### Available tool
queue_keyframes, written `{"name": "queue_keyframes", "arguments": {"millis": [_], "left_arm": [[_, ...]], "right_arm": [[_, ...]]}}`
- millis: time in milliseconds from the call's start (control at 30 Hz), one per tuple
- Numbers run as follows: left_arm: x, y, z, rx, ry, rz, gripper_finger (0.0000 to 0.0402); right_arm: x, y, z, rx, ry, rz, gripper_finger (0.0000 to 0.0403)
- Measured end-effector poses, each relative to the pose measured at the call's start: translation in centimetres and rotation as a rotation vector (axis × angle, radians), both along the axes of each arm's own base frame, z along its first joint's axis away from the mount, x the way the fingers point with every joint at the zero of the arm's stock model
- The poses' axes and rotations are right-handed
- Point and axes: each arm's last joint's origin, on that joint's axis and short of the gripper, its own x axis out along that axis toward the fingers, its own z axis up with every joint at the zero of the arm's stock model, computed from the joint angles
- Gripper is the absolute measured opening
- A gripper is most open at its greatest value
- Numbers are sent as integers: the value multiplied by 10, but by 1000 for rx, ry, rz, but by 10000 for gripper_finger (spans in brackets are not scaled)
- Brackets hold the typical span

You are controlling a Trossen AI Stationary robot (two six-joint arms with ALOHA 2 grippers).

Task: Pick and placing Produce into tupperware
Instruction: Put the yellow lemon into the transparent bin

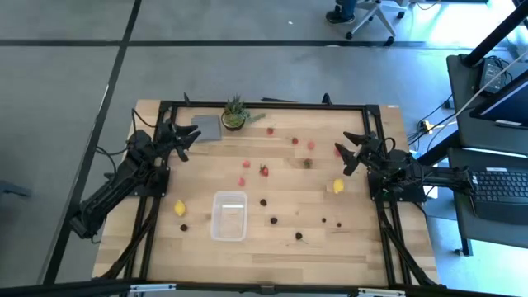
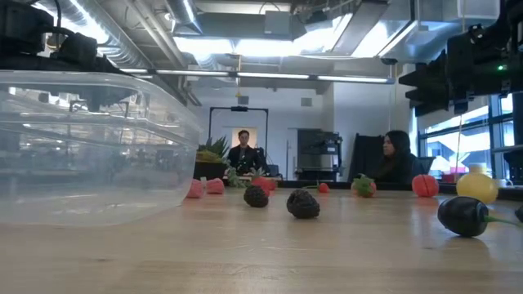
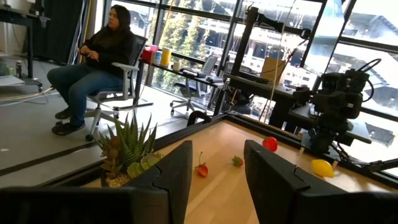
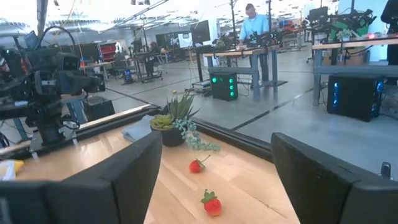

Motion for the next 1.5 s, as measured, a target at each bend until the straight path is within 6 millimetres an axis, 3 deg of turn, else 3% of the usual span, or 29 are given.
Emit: {"name": "queue_keyframes", "arguments": {"millis": [400, 700, 1500], "left_arm": [[0, 0, 0, 0, 0, 0, 137], [0, 1, 0, -2, -1, 29, 137], [-2, 3, 1, -43, -38, 110, 137]], "right_arm": [[0, 0, 0, 10, -7, 1, 303], [0, 0, 0, 166, -121, 15, 303], [-1, -1, 0, 171, -132, -38, 303]]}}
